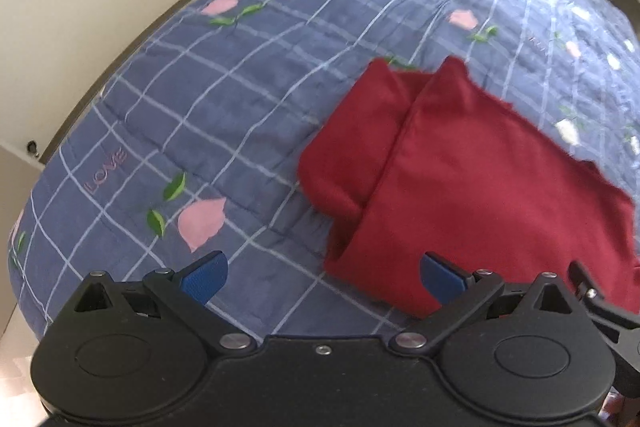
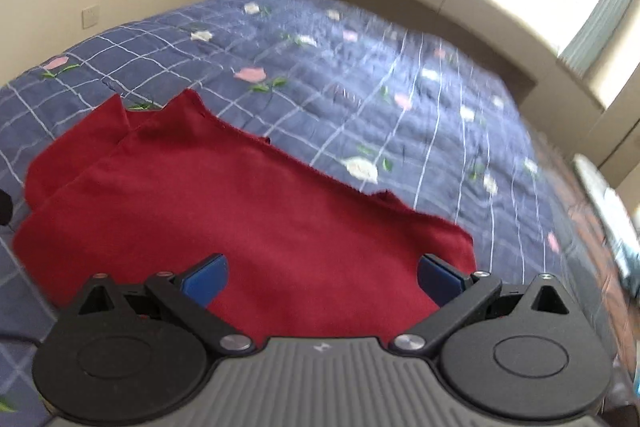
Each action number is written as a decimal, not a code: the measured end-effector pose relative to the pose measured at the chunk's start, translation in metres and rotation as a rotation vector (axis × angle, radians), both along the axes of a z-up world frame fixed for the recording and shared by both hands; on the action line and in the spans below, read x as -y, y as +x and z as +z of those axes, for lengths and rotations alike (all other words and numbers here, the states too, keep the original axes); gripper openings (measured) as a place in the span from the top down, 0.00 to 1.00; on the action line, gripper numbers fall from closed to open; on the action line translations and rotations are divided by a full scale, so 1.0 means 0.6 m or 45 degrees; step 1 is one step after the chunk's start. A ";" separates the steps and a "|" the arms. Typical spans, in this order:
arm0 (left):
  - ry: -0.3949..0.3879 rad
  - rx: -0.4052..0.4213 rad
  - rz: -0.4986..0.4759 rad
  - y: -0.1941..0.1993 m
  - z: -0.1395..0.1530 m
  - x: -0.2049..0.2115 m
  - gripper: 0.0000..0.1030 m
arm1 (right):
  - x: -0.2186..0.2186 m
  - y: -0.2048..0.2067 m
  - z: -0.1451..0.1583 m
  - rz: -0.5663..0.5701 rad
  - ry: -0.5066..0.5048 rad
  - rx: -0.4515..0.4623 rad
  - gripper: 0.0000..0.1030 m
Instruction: Fold small clothes
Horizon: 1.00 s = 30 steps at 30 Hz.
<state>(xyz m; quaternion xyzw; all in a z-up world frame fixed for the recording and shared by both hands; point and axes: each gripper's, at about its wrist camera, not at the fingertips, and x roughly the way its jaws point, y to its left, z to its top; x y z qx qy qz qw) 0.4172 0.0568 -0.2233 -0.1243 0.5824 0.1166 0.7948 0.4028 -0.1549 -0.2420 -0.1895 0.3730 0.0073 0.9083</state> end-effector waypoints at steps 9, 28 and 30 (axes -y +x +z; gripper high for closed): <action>-0.001 -0.035 0.044 -0.001 -0.054 -0.007 0.01 | 0.000 0.001 -0.067 0.013 -0.010 0.047 0.00; -0.276 0.127 0.061 -0.013 -0.127 -0.047 0.02 | 0.025 -0.012 -0.138 -0.102 0.165 0.039 0.00; -0.297 0.147 0.078 -0.011 -0.131 -0.045 0.05 | 0.025 -0.015 -0.139 -0.117 0.169 0.048 0.00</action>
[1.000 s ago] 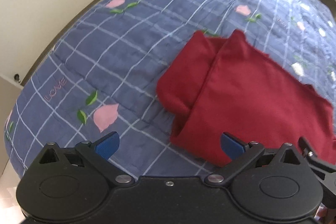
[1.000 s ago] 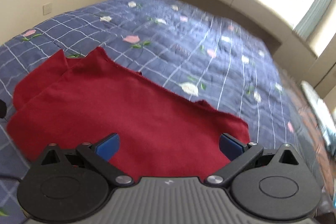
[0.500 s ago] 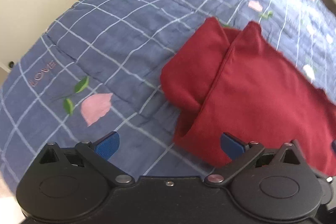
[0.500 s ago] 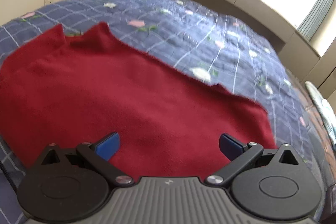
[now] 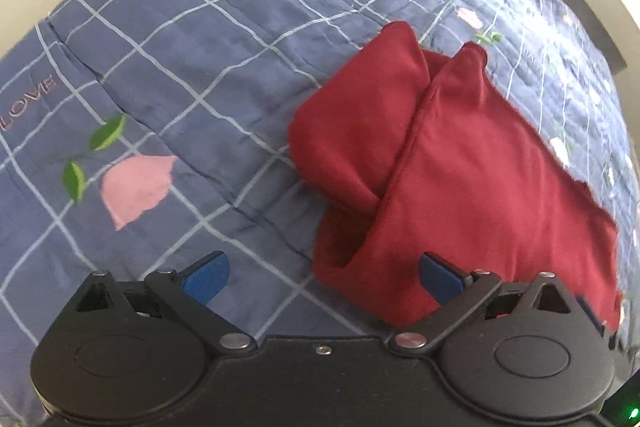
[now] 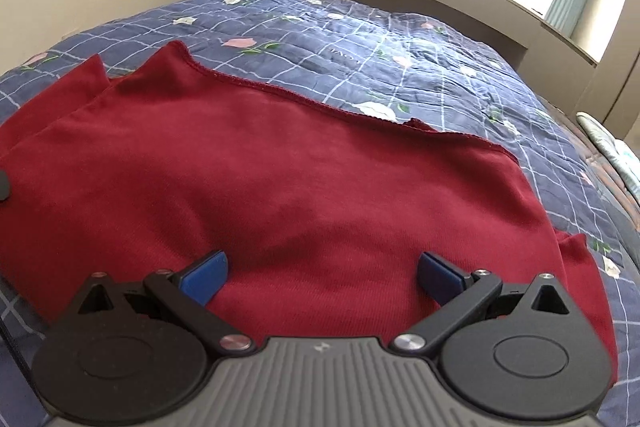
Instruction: Fold small clothes
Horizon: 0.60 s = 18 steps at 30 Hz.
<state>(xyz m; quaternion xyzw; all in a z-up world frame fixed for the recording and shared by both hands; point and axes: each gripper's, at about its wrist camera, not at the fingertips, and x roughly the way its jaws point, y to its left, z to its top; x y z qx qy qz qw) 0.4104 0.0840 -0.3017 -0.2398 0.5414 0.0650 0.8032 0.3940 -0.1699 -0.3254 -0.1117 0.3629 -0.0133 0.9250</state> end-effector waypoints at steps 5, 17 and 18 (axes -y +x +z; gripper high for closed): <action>-0.010 0.024 -0.015 0.014 -0.007 0.006 0.22 | 0.001 -0.002 0.000 -0.012 0.005 0.014 0.00; -0.167 0.018 0.040 0.024 -0.025 -0.006 0.44 | 0.003 -0.001 -0.002 -0.008 0.012 0.017 0.00; -0.170 0.016 0.042 0.025 -0.026 -0.006 0.42 | 0.003 -0.001 -0.002 -0.007 0.012 0.018 0.00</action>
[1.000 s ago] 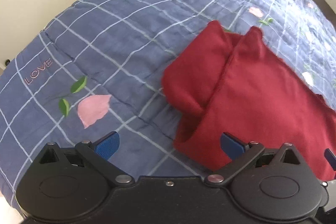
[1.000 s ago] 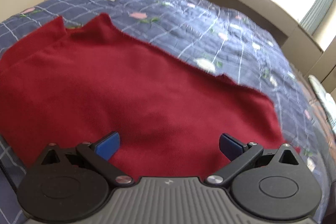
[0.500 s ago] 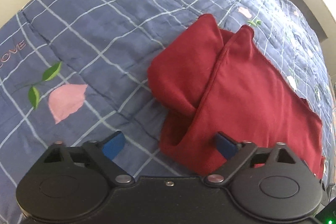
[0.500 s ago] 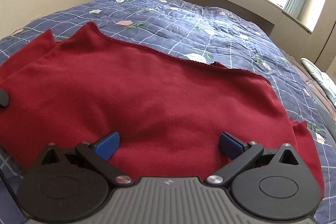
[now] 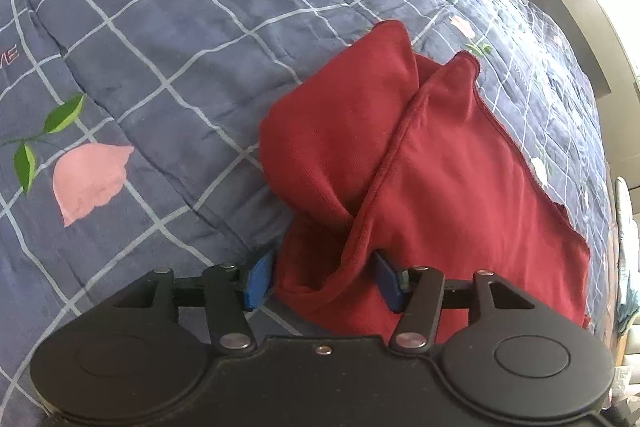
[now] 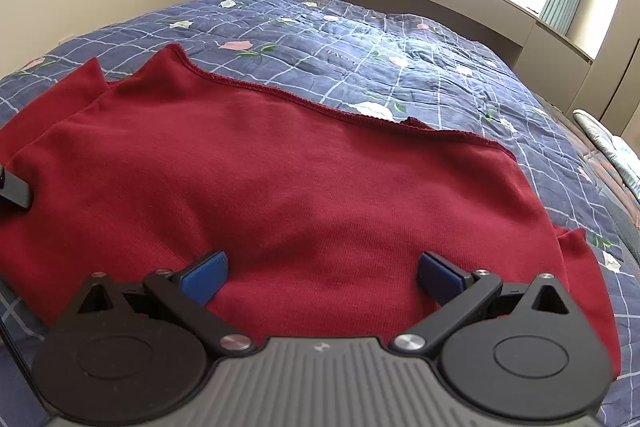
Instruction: Fold small clothes
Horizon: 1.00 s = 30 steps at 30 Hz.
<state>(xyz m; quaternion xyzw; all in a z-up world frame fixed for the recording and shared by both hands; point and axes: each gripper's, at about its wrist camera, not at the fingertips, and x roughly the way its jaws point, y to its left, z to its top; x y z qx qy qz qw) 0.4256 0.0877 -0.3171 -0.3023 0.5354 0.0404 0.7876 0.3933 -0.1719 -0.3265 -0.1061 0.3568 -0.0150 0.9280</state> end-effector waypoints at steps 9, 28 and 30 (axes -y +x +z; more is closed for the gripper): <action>-0.025 -0.020 0.016 0.006 -0.002 -0.002 0.38 | -0.001 -0.001 -0.001 0.001 0.002 0.006 0.00; 0.129 0.010 0.042 0.013 0.053 0.048 0.85 | 0.030 0.020 0.040 0.107 0.003 -0.133 0.00; 0.169 0.037 0.023 0.014 0.072 0.061 0.86 | 0.045 0.018 0.054 0.096 -0.020 -0.099 0.00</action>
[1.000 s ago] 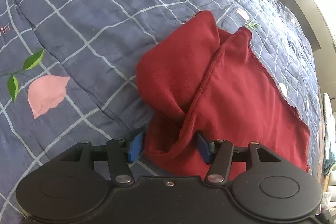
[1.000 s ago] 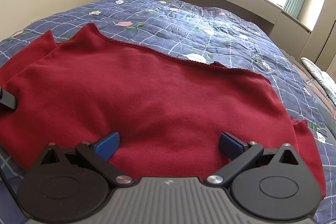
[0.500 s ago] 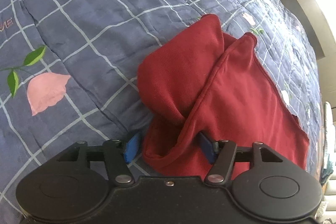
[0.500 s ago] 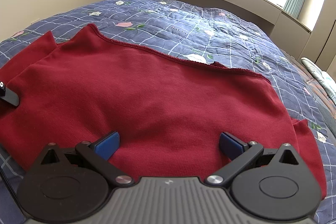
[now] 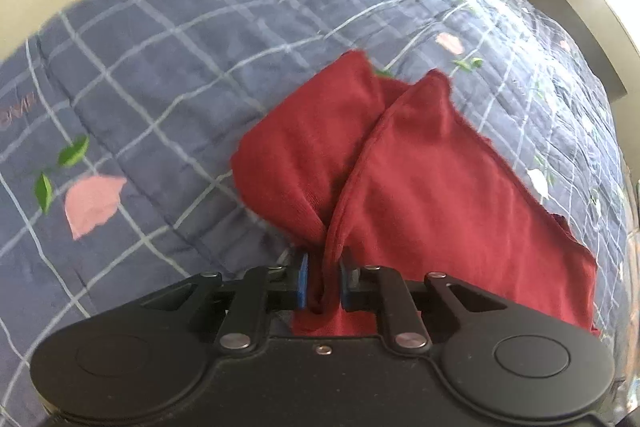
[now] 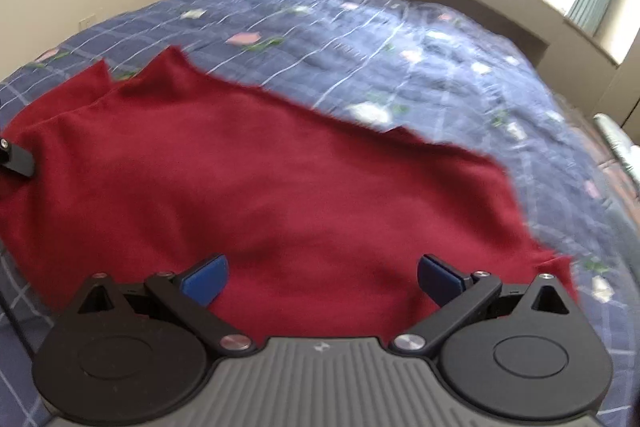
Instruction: Fold small clothes
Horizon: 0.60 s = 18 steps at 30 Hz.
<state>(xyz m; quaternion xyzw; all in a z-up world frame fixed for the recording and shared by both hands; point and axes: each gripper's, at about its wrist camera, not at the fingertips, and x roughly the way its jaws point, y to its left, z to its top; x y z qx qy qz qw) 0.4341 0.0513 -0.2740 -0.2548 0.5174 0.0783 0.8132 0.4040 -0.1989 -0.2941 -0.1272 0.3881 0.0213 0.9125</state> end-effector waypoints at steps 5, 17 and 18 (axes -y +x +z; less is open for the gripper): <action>0.088 0.095 -0.095 0.005 0.059 0.052 0.86 | 0.055 -0.012 0.032 -0.026 -0.034 0.029 0.00; 0.153 0.301 -0.699 0.006 0.161 0.298 0.88 | 0.258 -0.083 0.064 -0.310 -0.159 0.010 0.00; 0.137 0.294 -0.765 0.002 0.160 0.317 0.88 | 0.273 -0.090 0.062 -0.332 -0.169 0.003 0.00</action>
